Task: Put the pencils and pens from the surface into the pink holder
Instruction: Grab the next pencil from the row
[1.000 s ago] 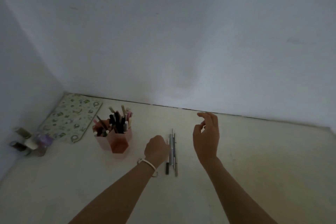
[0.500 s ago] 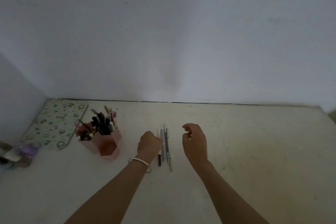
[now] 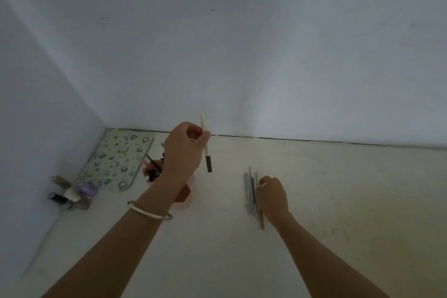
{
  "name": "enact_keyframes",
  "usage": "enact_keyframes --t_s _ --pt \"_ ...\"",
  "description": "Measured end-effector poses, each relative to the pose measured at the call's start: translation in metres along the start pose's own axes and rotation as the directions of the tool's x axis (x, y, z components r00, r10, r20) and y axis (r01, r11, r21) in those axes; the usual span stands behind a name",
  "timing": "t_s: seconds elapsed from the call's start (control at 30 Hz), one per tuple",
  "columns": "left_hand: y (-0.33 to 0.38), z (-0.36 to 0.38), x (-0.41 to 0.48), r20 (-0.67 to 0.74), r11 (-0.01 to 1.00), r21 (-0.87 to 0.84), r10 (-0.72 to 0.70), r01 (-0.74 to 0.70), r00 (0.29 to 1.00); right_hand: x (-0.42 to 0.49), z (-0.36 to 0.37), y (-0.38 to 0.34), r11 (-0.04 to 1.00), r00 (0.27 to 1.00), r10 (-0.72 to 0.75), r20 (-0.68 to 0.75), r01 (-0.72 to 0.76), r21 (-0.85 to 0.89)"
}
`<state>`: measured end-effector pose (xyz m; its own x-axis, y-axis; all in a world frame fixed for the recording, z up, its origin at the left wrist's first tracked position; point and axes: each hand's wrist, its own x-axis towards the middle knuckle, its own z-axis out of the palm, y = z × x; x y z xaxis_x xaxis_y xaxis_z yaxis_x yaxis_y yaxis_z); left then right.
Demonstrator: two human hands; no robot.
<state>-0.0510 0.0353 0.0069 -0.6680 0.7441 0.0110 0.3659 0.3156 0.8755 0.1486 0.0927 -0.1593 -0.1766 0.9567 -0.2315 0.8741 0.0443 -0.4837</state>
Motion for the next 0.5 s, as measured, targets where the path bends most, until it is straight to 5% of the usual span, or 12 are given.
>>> enact_keyframes --t_s 0.2,0.33,0.5 --pt "-0.001 -0.008 -0.003 -0.019 0.997 -0.076 0.021 -0.022 1.0 -0.004 -0.009 -0.006 0.982 0.996 -0.072 0.046 0.079 -0.174" --pt "-0.013 -0.033 0.009 -0.148 0.981 -0.046 0.182 -0.191 0.972 0.002 -0.038 -0.049 0.968 0.968 -0.16 -0.196 0.192 0.159" --pt "-0.042 -0.057 0.019 -0.207 0.973 0.097 0.226 -0.21 0.952 -0.006 -0.067 -0.124 0.745 0.868 -0.21 -0.449 0.44 0.501"
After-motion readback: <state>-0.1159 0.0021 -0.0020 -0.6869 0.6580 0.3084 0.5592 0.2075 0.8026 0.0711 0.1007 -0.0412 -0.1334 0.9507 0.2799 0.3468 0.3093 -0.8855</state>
